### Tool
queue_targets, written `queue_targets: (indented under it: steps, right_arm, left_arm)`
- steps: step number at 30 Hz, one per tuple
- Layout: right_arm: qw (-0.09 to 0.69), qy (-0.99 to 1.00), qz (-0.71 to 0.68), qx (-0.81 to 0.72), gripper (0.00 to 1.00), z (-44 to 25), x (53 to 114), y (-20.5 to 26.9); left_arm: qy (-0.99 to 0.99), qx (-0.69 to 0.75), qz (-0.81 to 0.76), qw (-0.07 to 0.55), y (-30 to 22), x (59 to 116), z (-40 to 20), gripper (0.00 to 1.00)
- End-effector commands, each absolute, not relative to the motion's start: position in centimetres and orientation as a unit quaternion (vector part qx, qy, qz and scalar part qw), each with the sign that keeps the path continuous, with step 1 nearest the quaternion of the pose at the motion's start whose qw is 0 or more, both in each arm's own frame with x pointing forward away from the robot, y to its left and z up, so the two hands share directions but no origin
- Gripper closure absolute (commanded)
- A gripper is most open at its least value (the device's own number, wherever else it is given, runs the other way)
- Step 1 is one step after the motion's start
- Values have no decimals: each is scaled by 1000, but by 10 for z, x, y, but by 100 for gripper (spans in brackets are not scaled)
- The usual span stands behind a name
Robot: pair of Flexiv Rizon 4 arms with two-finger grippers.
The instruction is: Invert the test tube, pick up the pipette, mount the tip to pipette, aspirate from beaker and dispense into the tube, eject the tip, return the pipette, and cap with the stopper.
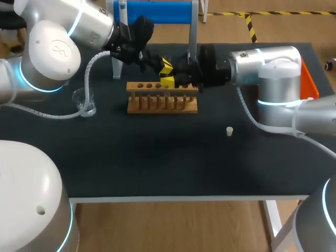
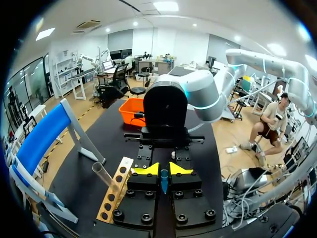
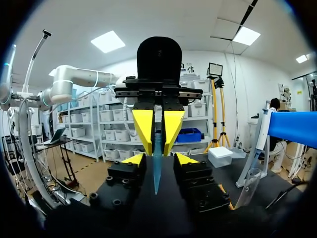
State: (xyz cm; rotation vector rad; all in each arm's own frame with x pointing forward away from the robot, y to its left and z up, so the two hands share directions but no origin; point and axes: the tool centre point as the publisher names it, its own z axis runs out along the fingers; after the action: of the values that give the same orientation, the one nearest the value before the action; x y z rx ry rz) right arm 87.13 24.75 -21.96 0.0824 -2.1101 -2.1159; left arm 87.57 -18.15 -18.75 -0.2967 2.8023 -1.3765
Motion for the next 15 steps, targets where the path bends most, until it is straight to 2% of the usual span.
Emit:
queue_targets:
  steps: [1,2,10,11,12,15]
  right_arm:
    - [76,-703,-706,28,96,-221,872,248]
    - [76,-703,-706,28,100,-221,872,248]
    - [77,-703,-707,30,100,-220,873,248]
    - [77,-703,-707,30,100,-219,873,247]
    - [76,-703,-707,30,100,-219,874,246]
    - [75,-705,-705,28,100,-218,874,241]
  left_arm:
    - [894,-93,-439,0,-181,877,-187,100]
    - [894,-93,-439,0,-181,877,-187,100]
    - [894,-93,-439,0,-181,877,-187,100]
    - [894,-93,-439,0,-181,877,-187,77]
    - [894,-93,-439,0,-181,877,-187,0]
    - [894,-93,-439,0,-181,877,-187,0]
